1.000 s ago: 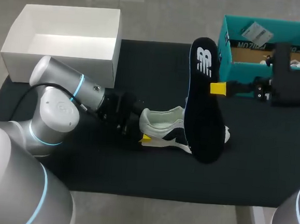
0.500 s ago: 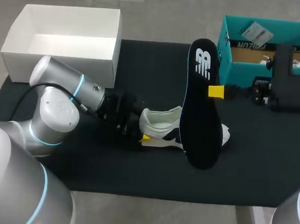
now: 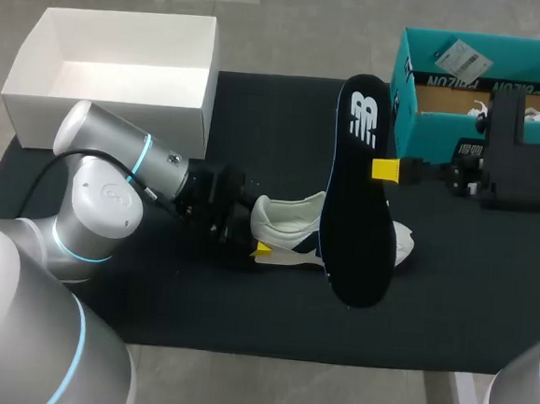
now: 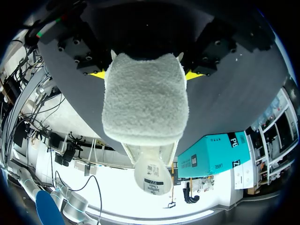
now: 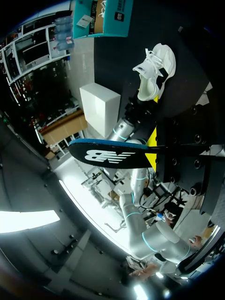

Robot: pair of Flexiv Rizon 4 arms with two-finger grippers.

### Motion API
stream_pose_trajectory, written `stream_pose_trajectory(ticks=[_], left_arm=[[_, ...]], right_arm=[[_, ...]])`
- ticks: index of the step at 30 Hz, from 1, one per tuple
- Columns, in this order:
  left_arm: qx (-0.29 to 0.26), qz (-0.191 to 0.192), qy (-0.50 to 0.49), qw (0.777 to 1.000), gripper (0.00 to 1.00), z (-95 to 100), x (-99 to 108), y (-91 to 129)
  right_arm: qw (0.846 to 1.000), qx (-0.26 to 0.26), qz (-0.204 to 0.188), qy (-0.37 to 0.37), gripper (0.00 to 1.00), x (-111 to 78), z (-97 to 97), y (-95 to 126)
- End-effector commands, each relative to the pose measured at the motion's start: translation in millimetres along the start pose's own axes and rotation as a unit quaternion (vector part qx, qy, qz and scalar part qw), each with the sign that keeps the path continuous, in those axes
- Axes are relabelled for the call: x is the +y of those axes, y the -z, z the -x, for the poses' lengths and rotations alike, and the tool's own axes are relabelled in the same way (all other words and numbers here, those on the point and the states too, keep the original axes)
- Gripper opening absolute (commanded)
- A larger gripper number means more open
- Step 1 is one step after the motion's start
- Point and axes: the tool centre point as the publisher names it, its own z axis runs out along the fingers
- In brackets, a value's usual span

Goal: Take the shoe out of the shoebox, open the shoe tongue, remove and reinsert the insole, then place the shoe into the shoebox

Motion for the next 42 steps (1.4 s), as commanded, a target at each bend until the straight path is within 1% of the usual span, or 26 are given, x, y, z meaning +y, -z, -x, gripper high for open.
stream_pose_trajectory(ticks=[1,16,17,18,19,20,26,34,38,39,41,42], left_arm=[[0.0,0.002,0.0,1.0,0.0,0.3,0.6,-0.9],[0.0,0.002,0.0,1.0,0.0,0.3,0.6,-0.9],[0.0,0.002,0.0,1.0,0.12,0.3,0.6,-0.9],[0.0,0.002,0.0,1.0,0.4,0.3,0.6,-0.9],[0.0,0.002,0.0,1.0,0.84,0.3,0.6,-0.9],[0.0,0.002,0.0,1.0,1.0,0.3,0.6,-0.9],[0.0,0.001,-0.001,1.0,1.0,0.9,1.2,0.2],[0.007,0.019,-0.013,1.0,1.0,5.5,2.9,8.8],[0.003,0.038,-0.02,0.999,1.0,7.5,1.7,12.3],[0.004,0.053,-0.018,0.998,1.0,7.8,1.6,13.3],[0.007,0.064,-0.02,0.998,1.0,8.2,0.6,15.1],[0.007,0.078,-0.018,0.997,1.0,8.3,0.2,16.3]], right_arm=[[1.0,-0.006,0.006,0.0,0.0,-4.3,-7.8,-0.4],[1.0,-0.006,0.006,0.0,0.0,-4.3,-7.8,-0.4],[1.0,-0.006,0.006,0.0,0.0,-4.3,-7.8,-0.4],[1.0,-0.006,0.006,0.0,0.0,-4.3,-7.8,-0.4],[1.0,-0.006,0.006,0.0,0.0,-4.3,-7.8,-0.4],[1.0,-0.006,0.006,0.0,0.0,-4.3,-7.8,-0.4],[1.0,-0.006,0.006,0.0,0.0,-4.3,-7.8,-0.4],[1.0,-0.006,0.006,0.0,0.0,-4.3,-7.8,-0.4],[1.0,-0.006,0.006,0.0,0.0,-4.3,-7.8,-0.4],[1.0,-0.006,0.006,0.0,0.0,-4.3,-7.8,-0.4],[1.0,-0.006,0.006,0.0,0.0,-4.3,-7.8,-0.4],[1.0,-0.006,0.006,0.0,0.0,-4.3,-7.8,-0.4]])
